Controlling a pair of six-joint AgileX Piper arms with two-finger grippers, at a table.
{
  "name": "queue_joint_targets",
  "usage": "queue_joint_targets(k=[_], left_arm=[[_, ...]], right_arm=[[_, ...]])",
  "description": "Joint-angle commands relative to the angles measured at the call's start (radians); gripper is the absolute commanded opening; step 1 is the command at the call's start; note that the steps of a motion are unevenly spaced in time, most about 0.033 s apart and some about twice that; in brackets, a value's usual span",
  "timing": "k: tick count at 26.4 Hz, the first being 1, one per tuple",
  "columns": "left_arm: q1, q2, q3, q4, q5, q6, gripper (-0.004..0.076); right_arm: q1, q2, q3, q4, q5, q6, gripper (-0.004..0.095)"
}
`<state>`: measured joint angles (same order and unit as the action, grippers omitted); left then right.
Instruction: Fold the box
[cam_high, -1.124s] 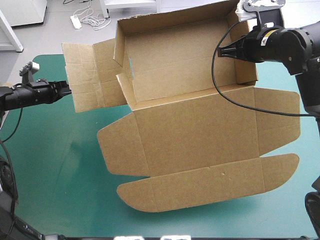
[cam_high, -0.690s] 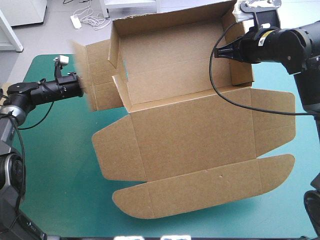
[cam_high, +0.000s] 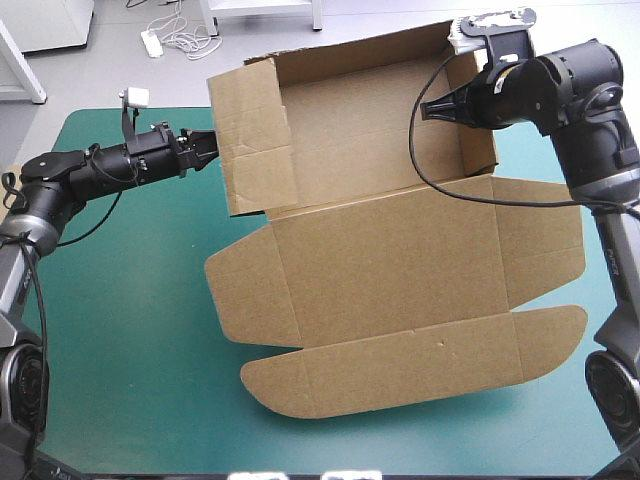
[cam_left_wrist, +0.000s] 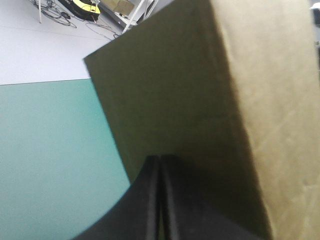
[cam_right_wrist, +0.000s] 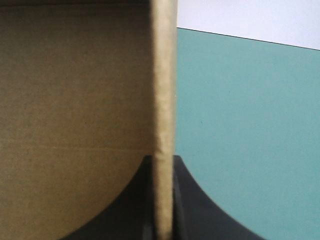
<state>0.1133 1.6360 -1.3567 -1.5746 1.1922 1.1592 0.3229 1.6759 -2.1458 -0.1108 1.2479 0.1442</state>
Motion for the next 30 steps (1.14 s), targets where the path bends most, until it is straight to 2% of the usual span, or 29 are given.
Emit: queue_joint_targets(k=[1,7,13,16,20,22,24,28,30], left_arm=[[-0.017,-0.067,-0.028,-0.108,0.106,-0.007,-0.0008],[-0.05,-0.091,-0.028,-0.189,0.106,-0.027,-0.0008],[-0.085,-0.093,-0.028,-0.171,0.106,-0.109,-0.0001],[-0.092,-0.093,-0.028,-0.152,0.106,-0.12,0.0055],[-0.093,-0.093,-0.028,-0.149,0.106,-0.136,0.0177],[-0.115,-0.1,-0.028,-0.174,0.106,-0.158,0.0197],[-0.145,-0.119,-0.028,-0.192,0.106,-0.158,0.0173],[-0.17,-0.164,-0.067,-0.161,0.106,-0.149,-0.0006],[-0.161,-0.187,-0.109,-0.128,0.106,-0.174,-0.0009]], right_arm=[[0.001,-0.029,-0.027,-0.009,-0.003,0.015,-0.0019],[0.001,0.003,-0.027,-0.011,-0.008,0.015,-0.0019],[0.001,0.009,-0.027,-0.009,-0.013,0.015,-0.0019],[0.001,0.012,-0.027,-0.009,-0.009,0.017,-0.0019],[0.001,0.012,-0.027,-0.009,-0.005,0.017,-0.0019],[0.001,0.014,-0.027,-0.009,-0.005,0.019,-0.0019],[0.001,0.014,-0.027,-0.017,-0.008,0.023,-0.0019],[0.001,0.015,-0.027,-0.021,-0.013,0.026,-0.0018],[0.001,0.015,-0.027,-0.038,-0.006,0.026,-0.0019]])
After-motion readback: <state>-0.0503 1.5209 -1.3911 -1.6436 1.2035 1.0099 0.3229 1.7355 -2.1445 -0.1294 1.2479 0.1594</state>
